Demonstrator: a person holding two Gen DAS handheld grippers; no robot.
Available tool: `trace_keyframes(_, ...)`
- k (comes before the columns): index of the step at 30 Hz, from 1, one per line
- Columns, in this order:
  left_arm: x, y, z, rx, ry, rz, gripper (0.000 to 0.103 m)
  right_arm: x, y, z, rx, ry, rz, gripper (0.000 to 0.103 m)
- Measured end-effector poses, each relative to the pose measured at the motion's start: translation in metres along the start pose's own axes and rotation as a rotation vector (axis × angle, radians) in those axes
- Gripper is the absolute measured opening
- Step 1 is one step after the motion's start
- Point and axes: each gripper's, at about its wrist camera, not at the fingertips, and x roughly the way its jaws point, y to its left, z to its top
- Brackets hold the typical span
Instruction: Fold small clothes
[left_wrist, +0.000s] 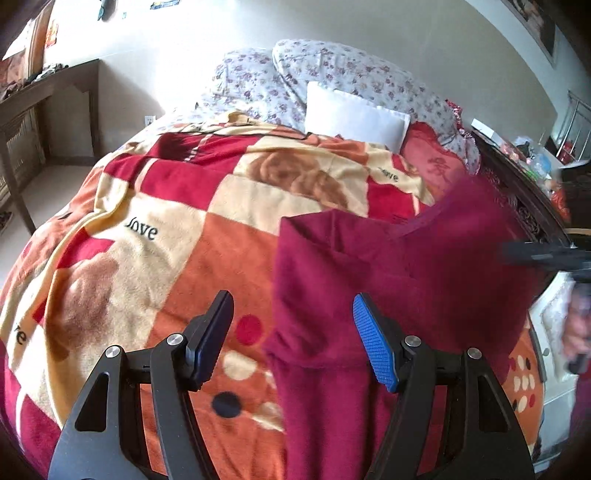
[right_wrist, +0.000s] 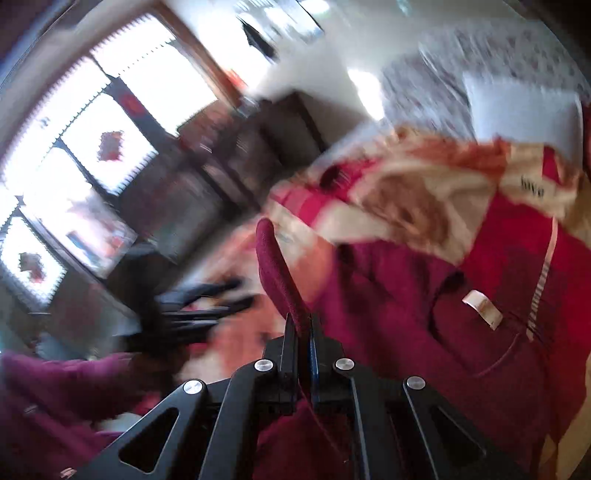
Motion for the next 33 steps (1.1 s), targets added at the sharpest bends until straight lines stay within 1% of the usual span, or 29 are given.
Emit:
trace_keyframes(1, 0.004, 0.001, 0.000, 0.004, 0.007, 0.005, 0.068, 0.026, -0.016, 0.004, 0.027, 0.041, -0.043, 0.004)
trace_keyframes(3, 0.010, 0.000, -0.001, 0.010, 0.018, 0.009, 0.068, 0.063, -0.042, 0.007, 0.116, 0.097, -0.120, 0.004)
trace_keyframes(5, 0.017, -0.002, 0.000, 0.023, 0.021, -0.006, 0.068, 0.071, -0.057, 0.007, 0.137, 0.080, -0.186, 0.006)
trace_keyframes(6, 0.021, -0.004, 0.000, 0.031, 0.022, -0.011, 0.068, 0.068, -0.061, 0.007, 0.141, 0.059, -0.224, 0.007)
trace_keyframes(7, 0.024, -0.006, 0.000, 0.035, 0.023, -0.014, 0.068, 0.063, -0.064, 0.006, 0.146, 0.044, -0.262, 0.014)
trace_keyframes(8, 0.029, -0.008, 0.001, 0.039, 0.028, -0.023, 0.068, 0.057, -0.067, 0.004, 0.157, 0.029, -0.296, 0.027)
trace_keyframes(10, 0.040, -0.014, 0.002, 0.043, 0.039, -0.040, 0.068, 0.036, -0.072, -0.002, 0.179, -0.018, -0.338, 0.039)
trace_keyframes(12, 0.053, -0.022, 0.003, 0.054, 0.049, -0.055, 0.068, 0.014, -0.070, -0.009, 0.180, -0.057, -0.348, 0.039)
trace_keyframes(14, 0.064, -0.029, 0.006, 0.060, 0.052, -0.051, 0.068, -0.001, -0.060, -0.022, 0.164, -0.100, -0.308, 0.039)
trace_keyframes(16, 0.070, -0.028, 0.010, 0.023, 0.055, -0.055, 0.068, 0.000, -0.042, -0.034, 0.112, -0.124, -0.248, 0.039)
trace_keyframes(17, 0.071, -0.027, 0.012, 0.000, 0.058, -0.060, 0.068, 0.006, -0.030, -0.039, 0.079, -0.112, -0.248, 0.039)
trace_keyframes(19, 0.072, -0.024, 0.014, -0.030, 0.061, -0.064, 0.068, 0.032, -0.013, -0.048, -0.013, -0.069, -0.310, 0.039)
trace_keyframes(20, 0.070, -0.023, 0.014, -0.031, 0.059, -0.057, 0.068, 0.046, -0.010, -0.050, -0.039, -0.055, -0.338, 0.039)
trace_keyframes(21, 0.068, -0.022, 0.013, -0.028, 0.057, -0.048, 0.068, 0.060, -0.011, -0.051, -0.044, -0.041, -0.350, 0.039)
trace_keyframes(23, 0.064, -0.018, 0.011, -0.020, 0.054, -0.031, 0.068, 0.081, -0.017, -0.052, -0.019, -0.022, -0.344, 0.039)
trace_keyframes(26, 0.059, -0.009, 0.007, -0.024, 0.057, -0.011, 0.068, 0.107, -0.018, -0.046, -0.057, -0.004, -0.396, 0.038)
trace_keyframes(27, 0.058, -0.006, 0.007, -0.028, 0.058, -0.007, 0.068, 0.115, -0.018, -0.045, -0.081, 0.017, -0.427, 0.038)
trace_keyframes(29, 0.057, 0.001, 0.004, -0.038, 0.060, -0.004, 0.068, 0.131, -0.020, -0.044, -0.128, 0.054, -0.533, 0.038)
trace_keyframes(30, 0.057, 0.003, 0.004, -0.043, 0.061, -0.003, 0.068, 0.135, -0.022, -0.044, -0.134, 0.059, -0.557, 0.038)
trace_keyframes(32, 0.057, 0.006, 0.002, -0.047, 0.063, -0.007, 0.068, 0.134, -0.026, -0.041, -0.108, 0.049, -0.552, 0.038)
trace_keyframes(33, 0.056, 0.007, 0.001, -0.047, 0.064, -0.008, 0.068, 0.131, -0.028, -0.039, -0.081, 0.038, -0.527, 0.038)
